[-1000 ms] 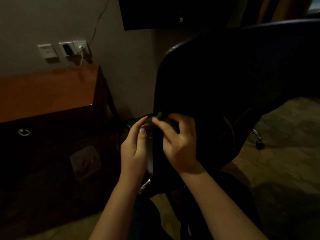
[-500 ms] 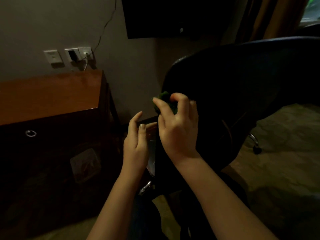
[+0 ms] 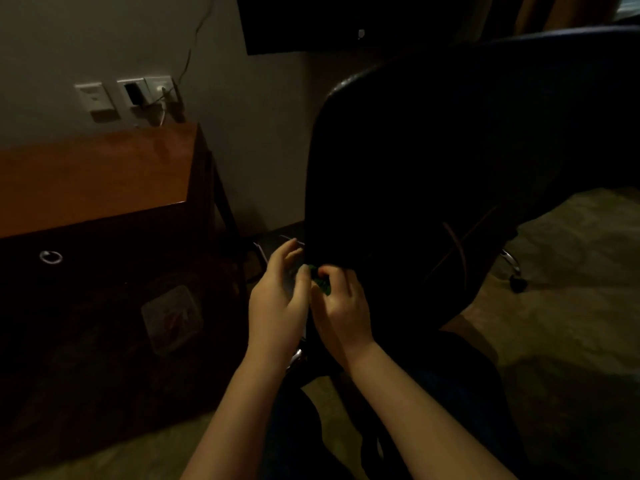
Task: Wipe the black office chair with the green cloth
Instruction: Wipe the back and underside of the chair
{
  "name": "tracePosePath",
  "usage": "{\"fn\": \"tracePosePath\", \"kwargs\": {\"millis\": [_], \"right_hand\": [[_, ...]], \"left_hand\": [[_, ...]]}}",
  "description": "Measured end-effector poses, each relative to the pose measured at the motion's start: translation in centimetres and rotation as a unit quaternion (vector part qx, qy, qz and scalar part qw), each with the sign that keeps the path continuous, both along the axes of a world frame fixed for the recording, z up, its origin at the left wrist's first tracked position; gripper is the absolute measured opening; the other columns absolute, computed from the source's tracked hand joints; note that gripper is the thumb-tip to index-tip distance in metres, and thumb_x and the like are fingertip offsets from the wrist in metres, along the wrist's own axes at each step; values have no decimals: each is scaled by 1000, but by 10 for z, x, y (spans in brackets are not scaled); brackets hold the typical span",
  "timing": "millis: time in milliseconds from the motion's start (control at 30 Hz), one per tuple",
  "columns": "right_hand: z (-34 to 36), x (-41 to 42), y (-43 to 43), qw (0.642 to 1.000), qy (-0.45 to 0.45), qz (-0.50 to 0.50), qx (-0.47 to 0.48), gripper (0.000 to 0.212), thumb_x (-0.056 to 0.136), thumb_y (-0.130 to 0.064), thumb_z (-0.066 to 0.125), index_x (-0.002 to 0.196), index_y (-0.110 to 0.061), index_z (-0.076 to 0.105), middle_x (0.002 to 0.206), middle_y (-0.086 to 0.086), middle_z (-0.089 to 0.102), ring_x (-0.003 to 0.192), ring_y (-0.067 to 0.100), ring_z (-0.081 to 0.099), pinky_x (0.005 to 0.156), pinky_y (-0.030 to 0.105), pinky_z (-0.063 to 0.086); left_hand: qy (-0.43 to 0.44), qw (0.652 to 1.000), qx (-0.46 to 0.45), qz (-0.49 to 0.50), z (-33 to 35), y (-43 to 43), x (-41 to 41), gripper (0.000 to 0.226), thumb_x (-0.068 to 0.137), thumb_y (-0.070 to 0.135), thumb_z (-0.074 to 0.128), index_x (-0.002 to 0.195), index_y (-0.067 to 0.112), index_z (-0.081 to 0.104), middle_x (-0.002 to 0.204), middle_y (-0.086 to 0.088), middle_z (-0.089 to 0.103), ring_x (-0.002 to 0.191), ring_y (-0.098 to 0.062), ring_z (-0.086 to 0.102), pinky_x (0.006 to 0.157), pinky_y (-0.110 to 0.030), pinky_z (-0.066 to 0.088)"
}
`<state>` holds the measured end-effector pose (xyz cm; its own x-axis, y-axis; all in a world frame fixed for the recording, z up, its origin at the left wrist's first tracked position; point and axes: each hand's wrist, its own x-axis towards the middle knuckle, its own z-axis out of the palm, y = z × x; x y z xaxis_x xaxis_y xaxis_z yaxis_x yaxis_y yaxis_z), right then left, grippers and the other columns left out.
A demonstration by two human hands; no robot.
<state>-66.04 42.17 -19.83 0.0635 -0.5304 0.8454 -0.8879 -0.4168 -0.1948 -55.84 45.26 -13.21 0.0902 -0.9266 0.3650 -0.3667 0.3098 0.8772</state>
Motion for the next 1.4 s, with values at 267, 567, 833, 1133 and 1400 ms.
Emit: {"fn": "tracePosePath", "kwargs": {"millis": [267, 567, 833, 1133, 1400], "right_hand": [[-21, -21, 1, 990, -55, 120, 49, 24, 91, -37, 51, 111, -46, 59, 114, -28, 57, 109, 2, 57, 93, 27, 50], [57, -75, -29, 978, -139, 57, -146, 16, 91, -14, 59, 99, -24, 68, 118, 2, 48, 109, 24, 54, 90, 34, 50], [84, -74, -38, 934, -262, 87, -228, 16, 97, -15, 54, 96, -21, 69, 111, 6, 53, 102, 30, 60, 90, 35, 50], [34, -53, -26, 980, -146, 67, -118, 24, 82, -4, 57, 92, -20, 72, 106, 1, 50, 97, 25, 53, 83, 34, 49], [-19, -24, -17, 994, 33, 84, 54, 35, 58, -6, 56, 81, -20, 78, 87, 7, 70, 91, 24, 51, 66, 28, 52]], "left_hand": [[-35, 997, -63, 23, 14, -5, -12, 50, 89, 26, 67, 134, 34, 47, 115, 27, 58, 110, 9, 58, 85, -10, 49], [-22, 996, -71, 56, 22, -22, -18, 31, 87, 21, 71, 114, 32, 59, 100, 24, 61, 98, 5, 62, 80, -9, 49], [5, 996, -76, 47, 14, -26, -13, 23, 89, 15, 69, 104, 30, 59, 97, 15, 64, 93, 3, 63, 78, -14, 52], [10, 994, -79, 69, 12, -33, -1, 17, 91, 13, 65, 104, 21, 58, 100, 11, 63, 96, -2, 63, 81, -23, 54], [35, 994, -66, 84, 6, -43, 30, 14, 94, 17, 62, 106, 22, 57, 99, 14, 62, 94, 6, 62, 77, -11, 51]]}}
